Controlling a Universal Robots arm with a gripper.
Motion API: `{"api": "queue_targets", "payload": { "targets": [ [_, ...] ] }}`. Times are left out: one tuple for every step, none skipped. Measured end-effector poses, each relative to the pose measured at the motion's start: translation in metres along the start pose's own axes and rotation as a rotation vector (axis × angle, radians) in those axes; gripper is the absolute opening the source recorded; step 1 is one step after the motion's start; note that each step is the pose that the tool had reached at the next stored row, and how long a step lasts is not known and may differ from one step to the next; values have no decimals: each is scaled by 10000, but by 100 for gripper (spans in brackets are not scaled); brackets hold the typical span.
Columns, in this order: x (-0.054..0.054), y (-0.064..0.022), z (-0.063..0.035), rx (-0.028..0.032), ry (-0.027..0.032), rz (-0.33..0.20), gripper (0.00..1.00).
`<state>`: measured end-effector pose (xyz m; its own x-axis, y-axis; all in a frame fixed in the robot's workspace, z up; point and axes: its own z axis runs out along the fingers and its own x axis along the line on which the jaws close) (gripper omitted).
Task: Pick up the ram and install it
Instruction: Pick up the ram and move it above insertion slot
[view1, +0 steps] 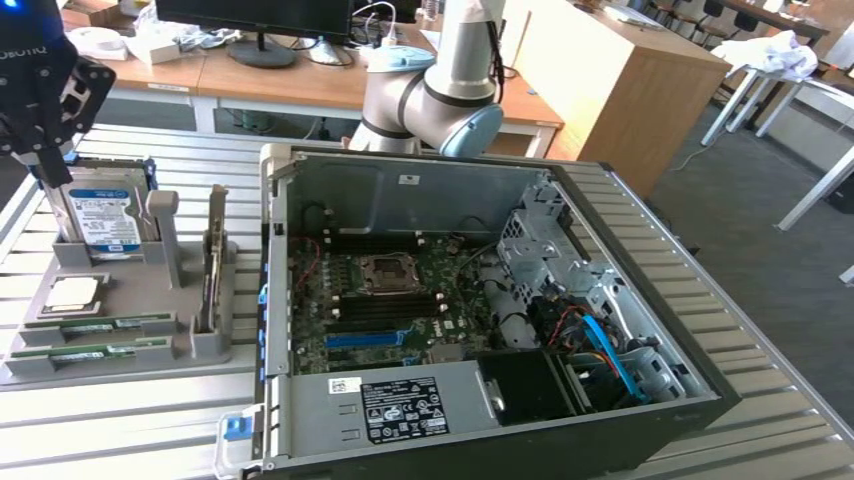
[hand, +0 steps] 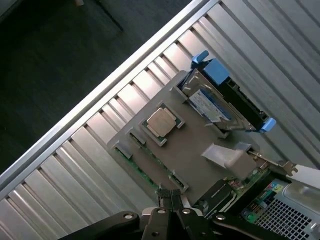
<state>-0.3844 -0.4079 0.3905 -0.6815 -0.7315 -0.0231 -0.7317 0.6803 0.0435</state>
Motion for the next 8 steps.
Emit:
{"api": "queue_targets", "payload": {
  "targets": [
    [0, 0, 1, -4, 7, -168, 10],
    [0, 0, 1, -8, 14, -336, 10],
    [0, 0, 2, -11, 22, -504, 10],
    [0, 0, 3, -16, 30, -682, 10],
    [0, 0, 3, -20, 37, -848, 10],
    [0, 0, 4, -23, 44, -1013, 10],
    [0, 0, 5, -27, 51, -1177, 10],
    [0, 0, 6, -31, 58, -1340, 10]
  ]
}}
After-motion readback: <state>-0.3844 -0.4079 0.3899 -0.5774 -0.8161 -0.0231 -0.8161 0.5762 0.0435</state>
